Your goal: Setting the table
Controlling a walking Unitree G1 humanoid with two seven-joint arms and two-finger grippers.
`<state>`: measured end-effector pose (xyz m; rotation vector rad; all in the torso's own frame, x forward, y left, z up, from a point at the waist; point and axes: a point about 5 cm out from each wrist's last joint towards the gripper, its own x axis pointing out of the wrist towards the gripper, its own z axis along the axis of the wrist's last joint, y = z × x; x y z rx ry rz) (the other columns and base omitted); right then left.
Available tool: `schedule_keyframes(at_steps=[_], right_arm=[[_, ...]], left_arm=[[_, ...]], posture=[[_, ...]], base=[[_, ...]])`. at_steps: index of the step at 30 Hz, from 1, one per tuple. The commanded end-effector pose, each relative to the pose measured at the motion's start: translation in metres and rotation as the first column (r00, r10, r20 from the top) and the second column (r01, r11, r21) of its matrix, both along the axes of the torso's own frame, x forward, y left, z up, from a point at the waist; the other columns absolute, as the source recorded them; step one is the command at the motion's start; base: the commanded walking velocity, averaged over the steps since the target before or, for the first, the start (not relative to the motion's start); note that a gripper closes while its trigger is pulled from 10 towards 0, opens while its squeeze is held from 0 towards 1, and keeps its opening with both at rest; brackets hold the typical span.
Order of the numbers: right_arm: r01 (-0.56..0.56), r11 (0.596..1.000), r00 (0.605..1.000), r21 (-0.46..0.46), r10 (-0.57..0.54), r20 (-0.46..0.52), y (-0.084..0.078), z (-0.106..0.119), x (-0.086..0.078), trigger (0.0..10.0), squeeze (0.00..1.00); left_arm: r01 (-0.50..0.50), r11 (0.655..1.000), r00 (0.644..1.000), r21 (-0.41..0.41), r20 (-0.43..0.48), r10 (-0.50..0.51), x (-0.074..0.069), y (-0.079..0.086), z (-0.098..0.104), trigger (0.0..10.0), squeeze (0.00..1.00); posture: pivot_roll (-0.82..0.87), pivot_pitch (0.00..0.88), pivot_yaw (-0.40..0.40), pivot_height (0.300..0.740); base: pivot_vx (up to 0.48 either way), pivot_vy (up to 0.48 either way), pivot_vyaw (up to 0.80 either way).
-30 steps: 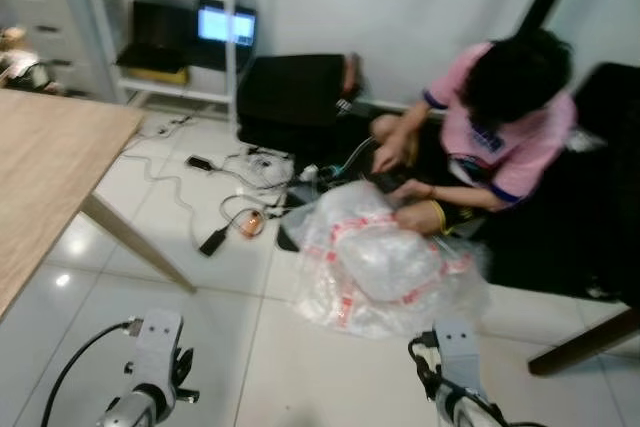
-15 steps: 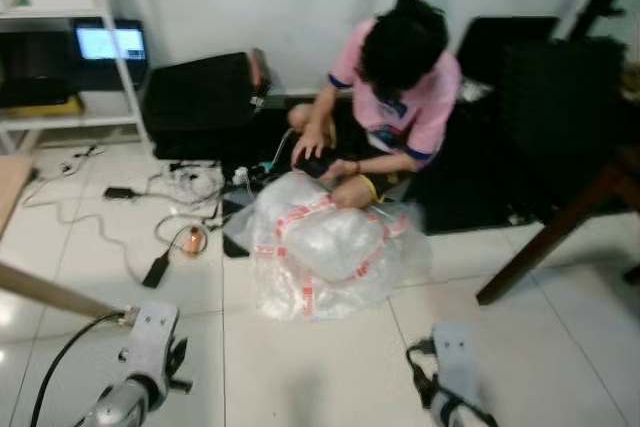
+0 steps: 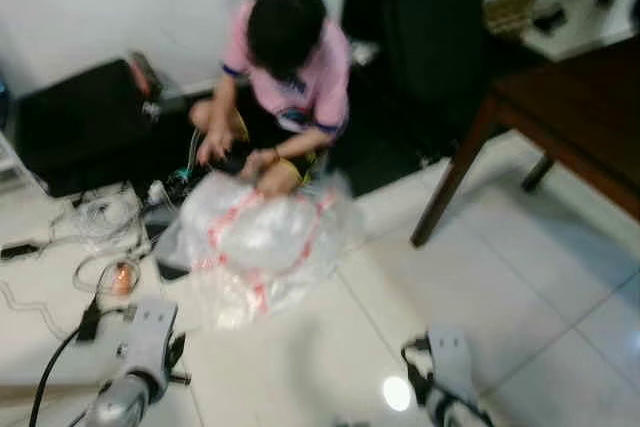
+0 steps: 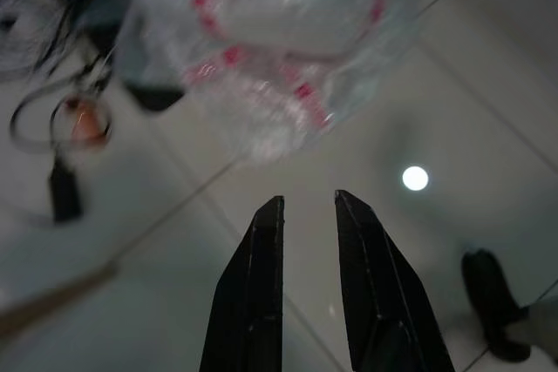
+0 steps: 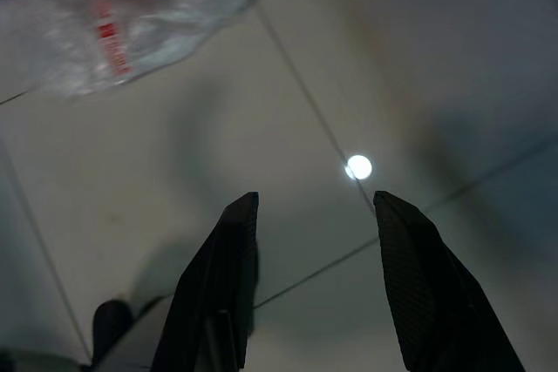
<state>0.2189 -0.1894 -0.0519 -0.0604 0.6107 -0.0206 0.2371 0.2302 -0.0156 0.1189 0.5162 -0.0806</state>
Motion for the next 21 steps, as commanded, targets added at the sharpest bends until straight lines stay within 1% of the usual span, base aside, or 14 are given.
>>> schedule_keyframes(at_steps=[1, 9, 21], right_arm=[[0.008, 1.0, 1.0, -0.004, -0.008, -0.01, -0.0019, -0.0026, -0.0045, 10.0, 0.0], [0.008, 1.0, 1.0, -0.004, -0.008, -0.008, -0.0017, -0.0026, -0.0043, 10.0, 0.0], [0.014, 1.0, 1.0, -0.006, -0.014, -0.004, -0.0031, -0.0021, -0.0041, 10.0, 0.0]], left_arm=[[0.003, 1.0, 1.0, 0.003, -0.021, -0.003, -0.0046, -0.0002, -0.0044, 10.0, 0.0], [0.008, 1.0, 1.0, -0.003, -0.003, -0.008, 0.0011, -0.0027, -0.0008, 10.0, 0.0], [0.013, 1.0, 1.0, -0.009, 0.011, -0.013, 0.0049, -0.0052, 0.002, 10.0, 0.0]], posture=[[0.01, 0.054, 0.07, 0.74], [0.01, 0.053, 0.068, 0.74], [0.0, 0.057, 0.068, 0.74]], base=[[0.0, 0.0, -0.78], [0.0, 0.0, -0.78], [0.0, 0.0, -0.78]])
